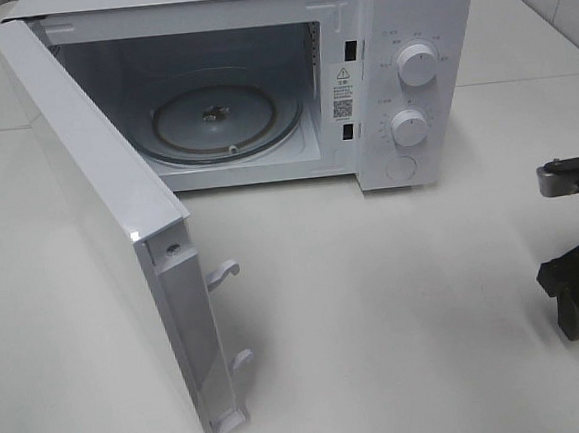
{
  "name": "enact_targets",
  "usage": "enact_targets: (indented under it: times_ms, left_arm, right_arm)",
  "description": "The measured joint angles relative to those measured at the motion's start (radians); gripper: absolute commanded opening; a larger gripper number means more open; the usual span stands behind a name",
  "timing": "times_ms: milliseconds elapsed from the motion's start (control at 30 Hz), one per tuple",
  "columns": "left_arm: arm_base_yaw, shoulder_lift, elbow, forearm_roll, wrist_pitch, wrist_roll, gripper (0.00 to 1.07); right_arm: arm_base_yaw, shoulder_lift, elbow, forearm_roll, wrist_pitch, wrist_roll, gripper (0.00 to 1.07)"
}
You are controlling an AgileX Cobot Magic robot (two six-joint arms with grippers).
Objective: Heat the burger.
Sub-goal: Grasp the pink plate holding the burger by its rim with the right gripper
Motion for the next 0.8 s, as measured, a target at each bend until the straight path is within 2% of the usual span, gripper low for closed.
enact_targets:
  times_ms: [567,667,700,767,800]
  left_arm:
    - [0.0,0.0,0.0,0.0,0.0,0.0,1.0]
    - [0.0,0.0,0.0,0.0,0.0,0.0,1.0]
    - [0.0,0.0,0.0,0.0,0.0,0.0,1.0]
    - [0.0,0.0,0.0,0.0,0.0,0.0,1.0]
    - [0.0,0.0,0.0,0.0,0.0,0.0,1.0]
  right_arm:
    - [-0.04,0.079,-0.004,-0.019,-0.063,-0.02,0.78]
    - [-0.046,0.079,-0.004,-0.021,-0.056,-0.047,0.73]
    - [-0.046,0.079,-0.004,-0.027,-0.051,-0.074,0.66]
    - [-0.046,0.079,-0.005,-0.031,-0.047,-0.09,0.62]
    - [-0.047,0.079,-0.006,-0.039,-0.039,-0.106,0.48]
